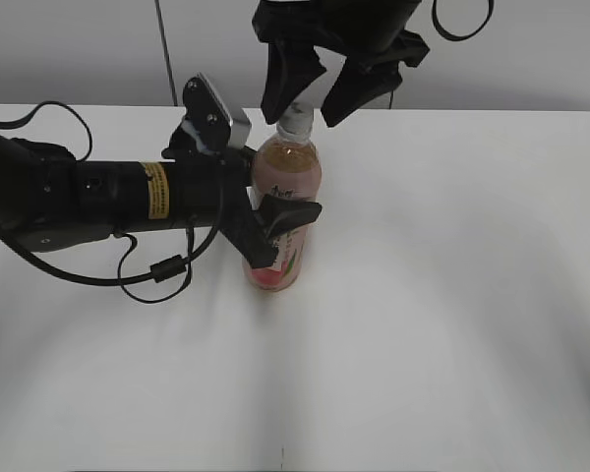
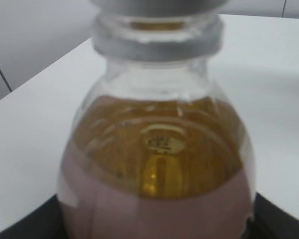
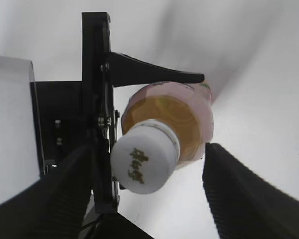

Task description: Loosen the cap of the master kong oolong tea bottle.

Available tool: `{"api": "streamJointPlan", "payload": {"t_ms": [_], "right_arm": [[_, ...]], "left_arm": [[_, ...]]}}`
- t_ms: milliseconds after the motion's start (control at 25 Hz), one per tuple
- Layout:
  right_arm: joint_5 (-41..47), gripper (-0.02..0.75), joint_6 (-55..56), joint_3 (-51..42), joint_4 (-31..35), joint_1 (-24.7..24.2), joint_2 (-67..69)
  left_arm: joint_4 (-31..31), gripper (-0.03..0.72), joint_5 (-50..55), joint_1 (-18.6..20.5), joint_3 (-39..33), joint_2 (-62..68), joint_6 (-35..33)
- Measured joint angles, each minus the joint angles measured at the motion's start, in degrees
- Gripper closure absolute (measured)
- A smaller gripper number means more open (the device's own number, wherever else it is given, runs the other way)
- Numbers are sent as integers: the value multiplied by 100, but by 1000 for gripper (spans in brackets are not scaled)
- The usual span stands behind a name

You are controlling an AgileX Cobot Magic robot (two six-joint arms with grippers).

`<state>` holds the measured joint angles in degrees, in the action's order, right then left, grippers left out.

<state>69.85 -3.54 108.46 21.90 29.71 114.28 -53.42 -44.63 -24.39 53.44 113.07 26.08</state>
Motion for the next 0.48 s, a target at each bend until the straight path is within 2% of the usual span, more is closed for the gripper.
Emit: {"api": "streamJointPlan", "payload": {"t_ms": [480], "right_arm": [[11,247,35,243,-7,0,83]], "left_arm": [[0,268,0,0,0,0,-5]]}}
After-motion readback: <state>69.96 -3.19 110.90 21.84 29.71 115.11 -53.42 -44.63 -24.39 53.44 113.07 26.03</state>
